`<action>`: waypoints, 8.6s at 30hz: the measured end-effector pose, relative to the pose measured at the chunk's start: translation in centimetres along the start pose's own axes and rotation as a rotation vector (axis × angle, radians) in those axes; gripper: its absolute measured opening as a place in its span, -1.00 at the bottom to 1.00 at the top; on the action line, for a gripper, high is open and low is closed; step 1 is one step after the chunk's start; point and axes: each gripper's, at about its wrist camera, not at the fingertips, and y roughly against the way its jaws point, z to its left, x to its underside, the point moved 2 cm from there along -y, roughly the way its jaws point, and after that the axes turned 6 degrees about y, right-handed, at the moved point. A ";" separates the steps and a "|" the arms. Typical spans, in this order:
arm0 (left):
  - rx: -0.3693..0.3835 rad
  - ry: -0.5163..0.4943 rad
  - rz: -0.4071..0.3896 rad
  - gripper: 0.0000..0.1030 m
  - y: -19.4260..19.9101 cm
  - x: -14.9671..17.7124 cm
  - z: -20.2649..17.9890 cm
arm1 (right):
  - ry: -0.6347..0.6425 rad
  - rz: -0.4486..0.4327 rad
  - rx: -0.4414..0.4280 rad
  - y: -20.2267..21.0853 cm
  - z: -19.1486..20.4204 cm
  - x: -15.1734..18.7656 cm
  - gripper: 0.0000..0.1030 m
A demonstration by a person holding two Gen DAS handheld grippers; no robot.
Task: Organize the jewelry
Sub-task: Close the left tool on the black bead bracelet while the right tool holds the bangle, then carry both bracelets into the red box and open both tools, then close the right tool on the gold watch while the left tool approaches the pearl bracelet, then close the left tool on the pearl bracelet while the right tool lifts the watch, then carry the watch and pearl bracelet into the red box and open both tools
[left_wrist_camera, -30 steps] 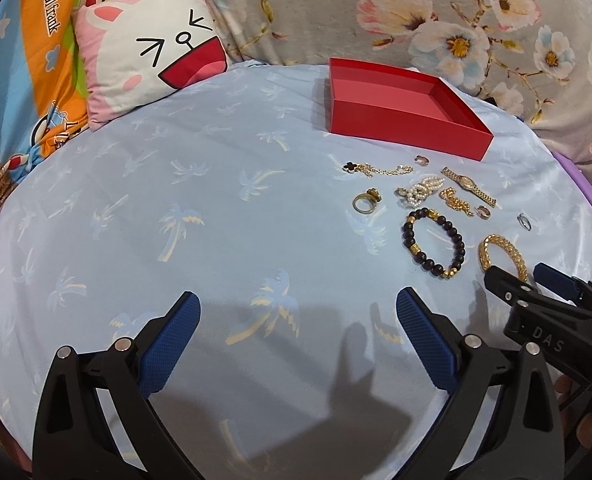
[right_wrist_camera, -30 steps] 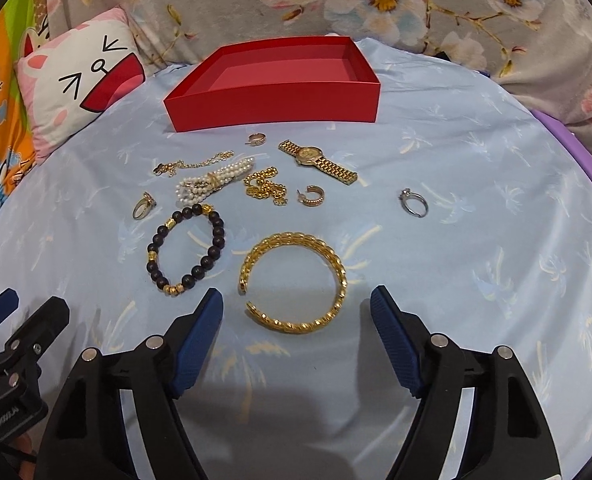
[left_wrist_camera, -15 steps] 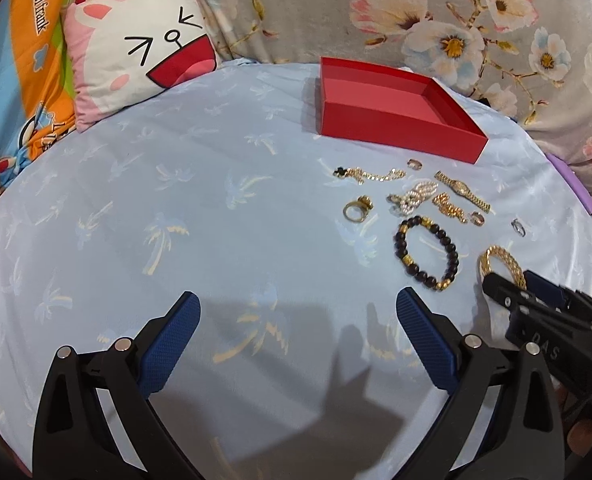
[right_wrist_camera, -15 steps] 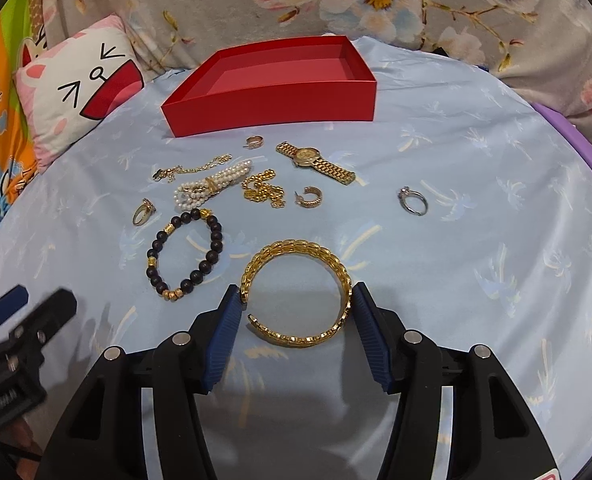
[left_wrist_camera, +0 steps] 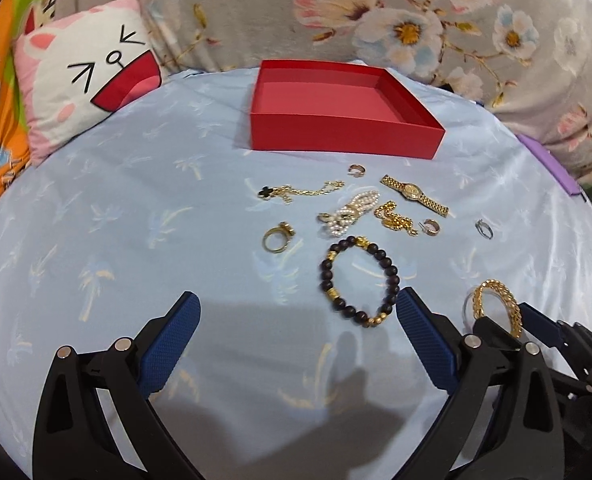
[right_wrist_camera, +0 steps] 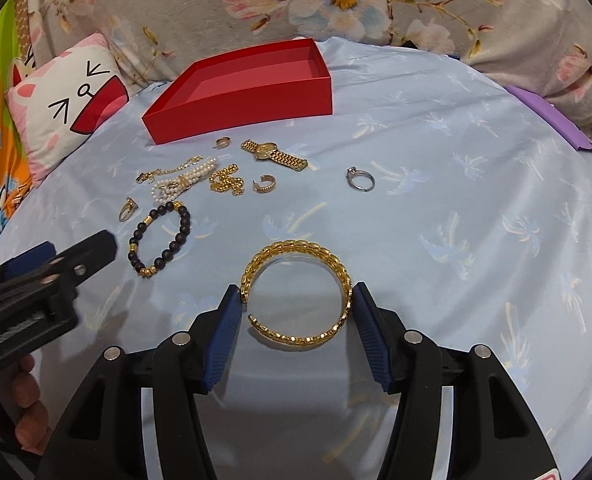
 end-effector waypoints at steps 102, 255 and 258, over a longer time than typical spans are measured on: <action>0.054 0.039 -0.119 0.18 -5.9 -15.6 1.3 | 0.032 -0.063 -0.154 -4.7 -1.2 -14.2 0.35; 0.116 0.066 -0.027 -0.14 -12.8 -20.4 0.7 | -0.023 -0.146 -0.209 -10.3 -1.5 -22.5 -0.35; 0.098 0.048 -0.043 -0.11 -11.1 -18.8 1.1 | -0.022 -0.152 -0.216 -8.8 -1.5 -20.6 -0.33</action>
